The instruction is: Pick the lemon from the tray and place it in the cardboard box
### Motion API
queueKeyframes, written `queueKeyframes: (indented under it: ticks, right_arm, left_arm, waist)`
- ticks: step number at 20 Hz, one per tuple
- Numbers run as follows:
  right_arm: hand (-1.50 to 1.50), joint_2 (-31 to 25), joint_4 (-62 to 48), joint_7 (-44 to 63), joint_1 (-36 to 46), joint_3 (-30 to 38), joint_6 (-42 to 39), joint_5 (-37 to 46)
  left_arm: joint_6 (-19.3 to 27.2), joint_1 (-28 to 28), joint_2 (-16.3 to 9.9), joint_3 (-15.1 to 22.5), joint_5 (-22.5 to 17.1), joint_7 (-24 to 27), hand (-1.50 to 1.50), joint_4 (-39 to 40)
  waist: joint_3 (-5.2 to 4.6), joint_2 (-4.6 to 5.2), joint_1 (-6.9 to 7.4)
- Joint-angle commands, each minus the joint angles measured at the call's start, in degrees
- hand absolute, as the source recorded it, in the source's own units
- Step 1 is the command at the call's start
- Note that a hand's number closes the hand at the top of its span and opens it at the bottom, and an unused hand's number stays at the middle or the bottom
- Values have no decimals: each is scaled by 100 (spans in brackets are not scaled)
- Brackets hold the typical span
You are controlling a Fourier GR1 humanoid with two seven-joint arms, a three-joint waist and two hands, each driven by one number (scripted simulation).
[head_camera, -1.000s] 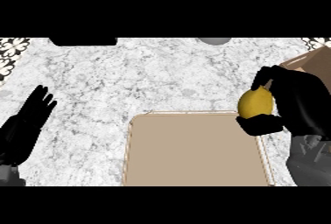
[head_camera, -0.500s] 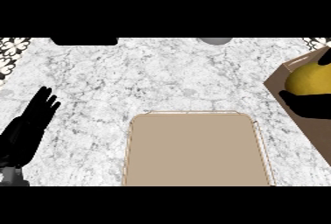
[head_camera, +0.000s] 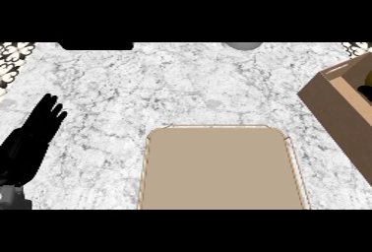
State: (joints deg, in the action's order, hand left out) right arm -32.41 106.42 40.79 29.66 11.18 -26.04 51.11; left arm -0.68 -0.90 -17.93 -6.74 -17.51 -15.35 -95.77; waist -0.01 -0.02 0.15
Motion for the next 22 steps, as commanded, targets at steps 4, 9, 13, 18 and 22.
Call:
queueKeyframes:
  ticks: [4, 9, 13, 18, 22]
  right_arm:
    - [150, -302, -1293, -1648, -527, 555, 1189, 50]
    - [150, -43, -2054, -2015, -524, 525, 1764, 182]
    - [150, 7, -2913, -2433, -374, 637, 1934, -16]
    - [150, 264, -3487, -2120, -813, 760, 1949, 19]
    - [-150, 254, -4116, -2558, -689, 802, 1833, -257]
  left_arm:
    - [-63, -76, 71, -63, 119, 21, 0, 99]
    - [-95, -188, 241, -48, 212, 88, 0, 239]
    - [-219, -119, 129, -160, 161, -28, 0, 121]
    - [-285, -369, 62, -276, 205, 169, 0, 581]
    - [-151, 104, 292, -95, 239, -127, 0, -166]
  waist:
    - [3, 12, 10]
    - [2, 9, 14]
    - [3, 12, 36]
    - [0, 18, -8]
    - [3, 3, 44]
